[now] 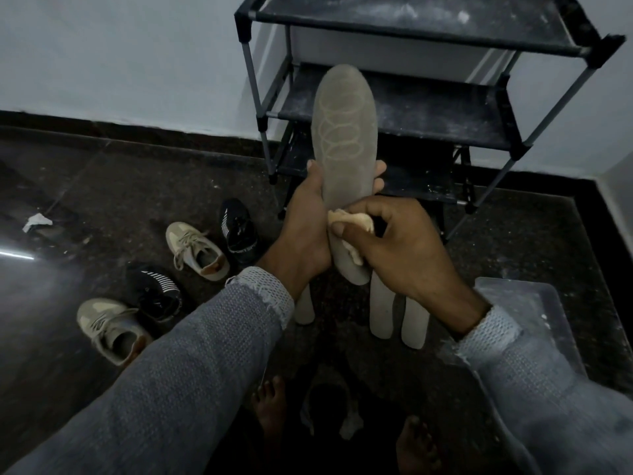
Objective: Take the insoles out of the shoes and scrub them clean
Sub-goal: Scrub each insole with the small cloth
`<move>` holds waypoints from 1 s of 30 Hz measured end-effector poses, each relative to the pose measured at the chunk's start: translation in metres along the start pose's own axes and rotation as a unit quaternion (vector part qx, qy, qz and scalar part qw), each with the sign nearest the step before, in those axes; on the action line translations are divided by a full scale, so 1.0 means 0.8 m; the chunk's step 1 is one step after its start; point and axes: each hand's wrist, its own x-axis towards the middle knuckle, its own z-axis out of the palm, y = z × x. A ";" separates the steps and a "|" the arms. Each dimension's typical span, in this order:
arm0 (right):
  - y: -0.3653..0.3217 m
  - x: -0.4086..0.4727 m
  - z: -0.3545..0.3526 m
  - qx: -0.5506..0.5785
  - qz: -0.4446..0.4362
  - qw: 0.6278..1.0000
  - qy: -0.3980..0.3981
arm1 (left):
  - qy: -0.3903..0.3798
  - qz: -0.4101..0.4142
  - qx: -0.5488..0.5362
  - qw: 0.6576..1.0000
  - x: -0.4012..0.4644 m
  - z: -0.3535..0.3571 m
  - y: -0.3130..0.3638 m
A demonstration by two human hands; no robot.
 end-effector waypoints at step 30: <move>0.023 0.015 -0.017 0.114 0.077 0.984 0.109 | -0.017 -0.029 -0.018 0.999 -0.007 0.011 -0.004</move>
